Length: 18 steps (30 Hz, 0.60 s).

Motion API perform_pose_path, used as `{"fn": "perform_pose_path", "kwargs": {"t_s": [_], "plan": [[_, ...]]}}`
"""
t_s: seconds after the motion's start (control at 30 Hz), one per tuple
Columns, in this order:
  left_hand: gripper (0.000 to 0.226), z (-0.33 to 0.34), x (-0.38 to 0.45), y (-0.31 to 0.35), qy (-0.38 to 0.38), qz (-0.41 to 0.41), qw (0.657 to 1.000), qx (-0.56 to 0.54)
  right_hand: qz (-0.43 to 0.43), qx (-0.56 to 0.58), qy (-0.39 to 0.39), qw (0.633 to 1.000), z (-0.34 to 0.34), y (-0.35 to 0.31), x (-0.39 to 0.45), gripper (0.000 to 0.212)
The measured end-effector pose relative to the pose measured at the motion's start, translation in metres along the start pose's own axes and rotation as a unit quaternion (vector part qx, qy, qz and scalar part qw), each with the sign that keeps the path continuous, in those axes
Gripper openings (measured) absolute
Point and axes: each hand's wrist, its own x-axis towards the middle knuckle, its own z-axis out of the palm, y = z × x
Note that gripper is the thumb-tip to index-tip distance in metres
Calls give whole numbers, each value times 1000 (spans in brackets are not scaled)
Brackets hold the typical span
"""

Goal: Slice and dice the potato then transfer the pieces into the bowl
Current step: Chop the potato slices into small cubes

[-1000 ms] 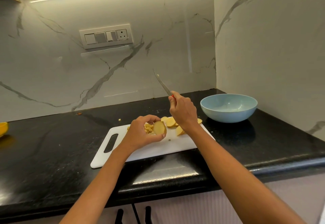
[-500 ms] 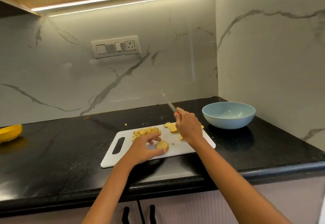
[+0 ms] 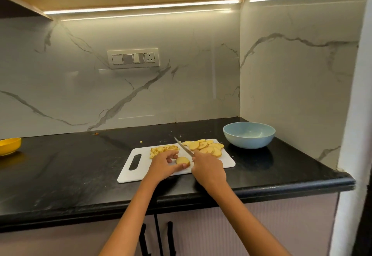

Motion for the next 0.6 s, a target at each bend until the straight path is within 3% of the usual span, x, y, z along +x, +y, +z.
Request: {"fn": "perform_pose_path", "kwargs": {"t_s": [0.17, 0.6], "plan": [[45, 2, -5, 4, 14, -15, 1000, 23, 22, -25, -30, 999, -11, -6, -22, 26], [47, 0, -2, 6, 7, -42, 999, 24, 39, -50, -63, 996, -24, -16, -47, 28]]}}
